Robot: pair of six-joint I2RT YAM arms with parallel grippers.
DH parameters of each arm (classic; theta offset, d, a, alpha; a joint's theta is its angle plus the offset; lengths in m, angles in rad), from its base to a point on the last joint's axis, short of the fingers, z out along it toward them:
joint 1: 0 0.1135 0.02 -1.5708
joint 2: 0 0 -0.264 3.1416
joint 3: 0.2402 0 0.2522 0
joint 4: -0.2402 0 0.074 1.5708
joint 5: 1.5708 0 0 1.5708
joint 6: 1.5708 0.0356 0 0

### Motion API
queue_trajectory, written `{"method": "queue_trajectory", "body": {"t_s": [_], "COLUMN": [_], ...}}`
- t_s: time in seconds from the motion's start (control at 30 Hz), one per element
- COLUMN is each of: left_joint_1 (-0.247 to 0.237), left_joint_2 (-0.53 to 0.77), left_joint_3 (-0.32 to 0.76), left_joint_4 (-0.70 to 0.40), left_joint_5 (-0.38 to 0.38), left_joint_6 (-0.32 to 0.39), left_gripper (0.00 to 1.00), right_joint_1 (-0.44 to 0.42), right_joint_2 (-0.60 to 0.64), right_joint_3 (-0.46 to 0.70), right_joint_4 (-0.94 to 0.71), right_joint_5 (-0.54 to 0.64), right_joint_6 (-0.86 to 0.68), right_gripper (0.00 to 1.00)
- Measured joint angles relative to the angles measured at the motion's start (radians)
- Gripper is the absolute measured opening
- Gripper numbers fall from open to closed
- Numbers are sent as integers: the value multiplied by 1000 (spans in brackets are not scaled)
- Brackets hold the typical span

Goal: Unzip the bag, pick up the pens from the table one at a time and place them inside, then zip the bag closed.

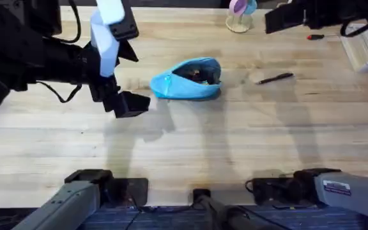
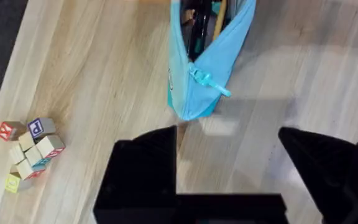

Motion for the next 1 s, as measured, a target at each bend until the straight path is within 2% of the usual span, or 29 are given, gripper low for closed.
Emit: {"method": "queue_trajectory", "body": {"t_s": [0.23, 0.33, 0.7, 1.0], "left_joint_1": [0, 0, 0, 0], "left_joint_2": [0, 0, 0, 0], "left_joint_3": [0, 0, 0, 0], "left_joint_4": [0, 0, 0, 0], "left_joint_5": [0, 0, 0, 0], "left_joint_6": [0, 0, 0, 0], "left_gripper": [993, 993, 993, 994], "right_joint_1": [-1, -4, -4, -15], "right_joint_2": [0, 0, 0, 42], "right_joint_3": [0, 0, 0, 0], "right_joint_4": [-104, -137, -142, -150], "right_joint_5": [280, 341, 313, 350], "right_joint_6": [273, 358, 471, 665], "right_gripper": [997, 997, 998, 997]}}
